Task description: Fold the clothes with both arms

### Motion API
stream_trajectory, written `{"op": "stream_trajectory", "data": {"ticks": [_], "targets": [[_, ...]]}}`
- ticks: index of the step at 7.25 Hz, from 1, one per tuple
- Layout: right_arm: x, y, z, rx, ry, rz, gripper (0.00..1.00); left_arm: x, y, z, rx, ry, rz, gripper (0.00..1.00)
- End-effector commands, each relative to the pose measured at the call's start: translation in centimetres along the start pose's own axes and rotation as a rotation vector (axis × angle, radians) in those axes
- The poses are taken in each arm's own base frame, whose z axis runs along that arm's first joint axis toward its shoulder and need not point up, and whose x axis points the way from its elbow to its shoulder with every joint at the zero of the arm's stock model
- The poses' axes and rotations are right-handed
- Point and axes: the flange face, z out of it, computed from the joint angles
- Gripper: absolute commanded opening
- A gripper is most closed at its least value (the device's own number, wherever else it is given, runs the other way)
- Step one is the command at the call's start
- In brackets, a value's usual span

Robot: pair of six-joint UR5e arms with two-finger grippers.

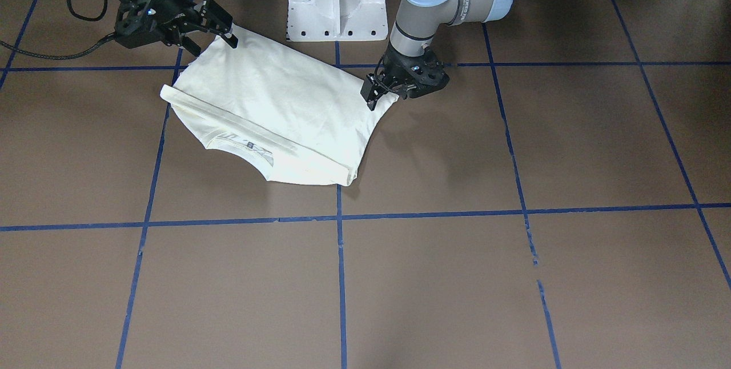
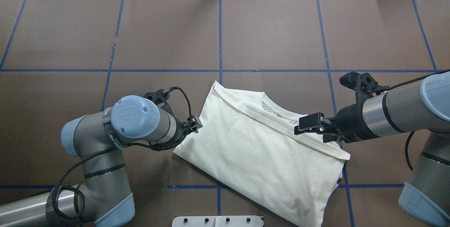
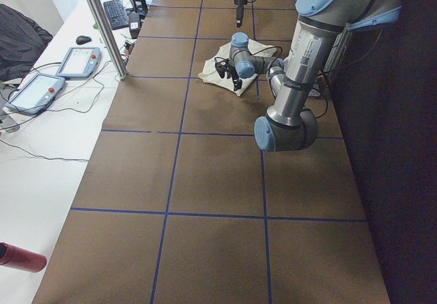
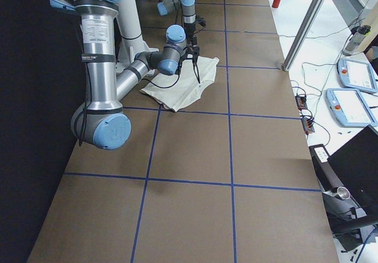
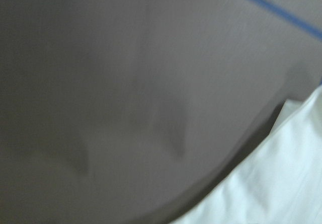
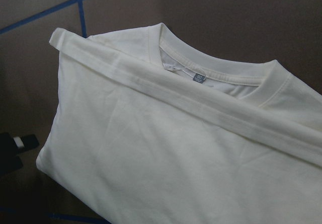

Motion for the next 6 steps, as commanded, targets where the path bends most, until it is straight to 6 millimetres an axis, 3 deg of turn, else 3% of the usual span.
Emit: {"op": "stream_trajectory", "data": {"ticks": [1, 6], "targets": [[-0.3, -0.8, 0.0, 0.019, -0.004, 0.003, 1.00, -0.8, 1.3, 1.6, 0.021, -0.023, -0.020, 0.82], [-1.0, -1.2, -0.3, 0.021, -0.018, 0.000, 1.00, -2.4, 0.8, 2.0, 0.027, -0.047, -0.027, 0.74]]}}
